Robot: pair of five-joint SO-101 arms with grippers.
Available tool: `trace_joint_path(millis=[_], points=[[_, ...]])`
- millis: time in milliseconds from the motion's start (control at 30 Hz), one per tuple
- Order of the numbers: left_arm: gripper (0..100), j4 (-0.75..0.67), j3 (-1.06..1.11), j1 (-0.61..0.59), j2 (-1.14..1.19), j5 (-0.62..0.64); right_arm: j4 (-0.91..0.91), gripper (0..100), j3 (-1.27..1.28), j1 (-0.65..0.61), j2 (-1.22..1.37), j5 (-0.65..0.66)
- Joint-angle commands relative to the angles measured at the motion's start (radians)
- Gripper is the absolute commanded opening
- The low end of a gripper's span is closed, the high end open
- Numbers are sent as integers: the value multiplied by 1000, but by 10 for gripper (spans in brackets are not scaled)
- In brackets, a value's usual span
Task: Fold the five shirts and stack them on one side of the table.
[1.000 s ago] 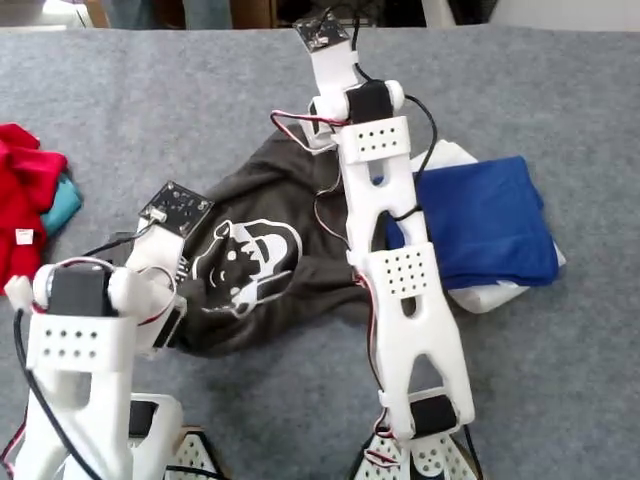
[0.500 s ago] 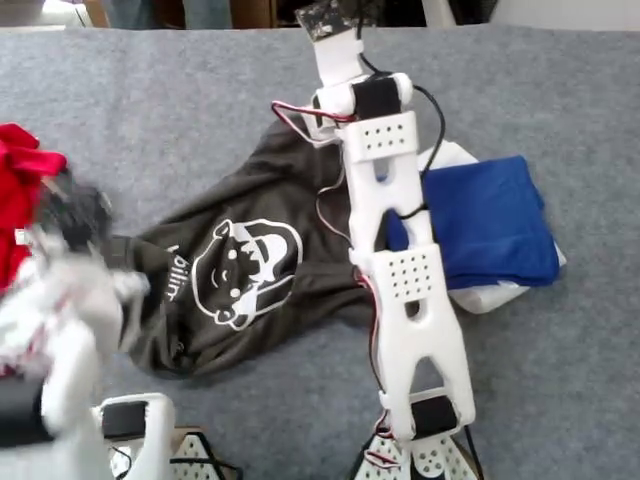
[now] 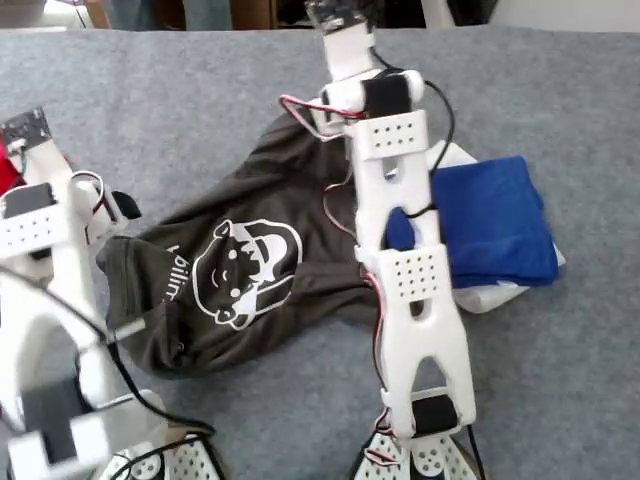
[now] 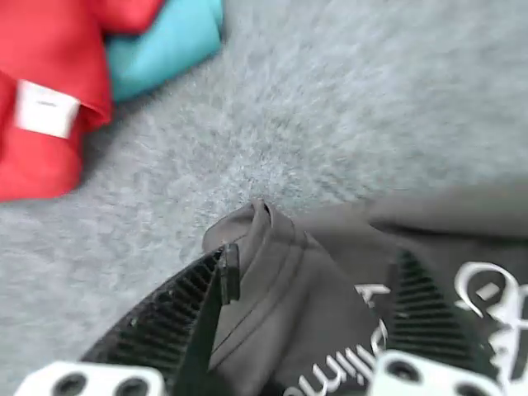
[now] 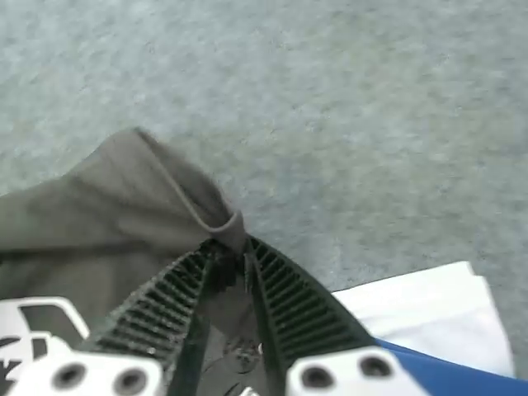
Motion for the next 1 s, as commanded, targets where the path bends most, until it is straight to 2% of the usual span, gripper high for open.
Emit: trace_joint_path(millis=[0, 133, 233, 333, 433, 600, 800, 967], points=[[362, -55, -110, -2, 189, 86, -92, 16, -41, 58, -124, -3], [331, -43, -257, -1, 425, 141, -133, 17, -36, 58, -104, 0], [279, 32, -374, -1, 559, 189, -137, 17, -41, 60, -64, 0], [182, 129, -507, -1, 617, 199, -140, 18, -41, 58, -62, 0], [27, 204, -625, 31, 632, 195, -140, 18, -41, 55, -62, 0], [30, 305, -832, 93, 614, 210, -140, 18, -42, 43, -64, 0], [29, 377, -1089, 94, 589, 265, -133, 18, -41, 20, -61, 0], [30, 496, -1118, 91, 591, 183, -138, 18, -35, 18, -50, 0]])
